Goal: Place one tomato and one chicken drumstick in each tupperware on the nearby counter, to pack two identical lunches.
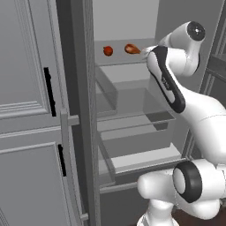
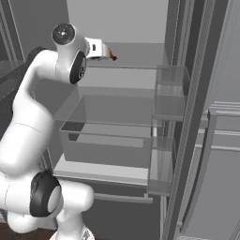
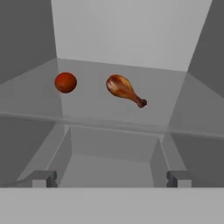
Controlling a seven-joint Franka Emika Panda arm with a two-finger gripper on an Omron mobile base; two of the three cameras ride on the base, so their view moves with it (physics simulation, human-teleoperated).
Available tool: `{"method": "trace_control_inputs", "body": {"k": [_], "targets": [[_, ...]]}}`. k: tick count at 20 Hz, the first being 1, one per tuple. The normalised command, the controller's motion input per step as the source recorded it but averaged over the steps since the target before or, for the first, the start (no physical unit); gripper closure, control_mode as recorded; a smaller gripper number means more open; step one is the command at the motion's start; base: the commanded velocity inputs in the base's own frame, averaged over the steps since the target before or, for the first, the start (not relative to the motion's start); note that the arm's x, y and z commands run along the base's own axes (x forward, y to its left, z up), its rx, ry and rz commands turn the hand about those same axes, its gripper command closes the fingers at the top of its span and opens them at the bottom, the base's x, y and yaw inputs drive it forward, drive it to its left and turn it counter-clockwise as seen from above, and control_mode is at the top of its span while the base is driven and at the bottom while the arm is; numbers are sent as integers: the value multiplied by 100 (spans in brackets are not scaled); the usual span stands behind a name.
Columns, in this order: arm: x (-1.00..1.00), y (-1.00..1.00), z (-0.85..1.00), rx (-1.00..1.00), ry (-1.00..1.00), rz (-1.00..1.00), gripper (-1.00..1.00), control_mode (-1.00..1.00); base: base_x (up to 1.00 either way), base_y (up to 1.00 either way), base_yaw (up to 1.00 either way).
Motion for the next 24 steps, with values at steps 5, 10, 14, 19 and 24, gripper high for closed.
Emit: {"method": "trace_control_inputs", "body": {"k": [5,10,14,19,24], "targets": [[58,-24,-16,0,1,3,-100,-100,0,0,0],[74,-35,-1,1,9,6,-100,-100,0,0,0],[74,-8,-3,0,15,13,-100,-100,0,0,0],[53,0,-11,0,3,10,-100,-100,0,0,0],[44,0,-27,-1,-1,3,-100,-100,0,0,0]]}}
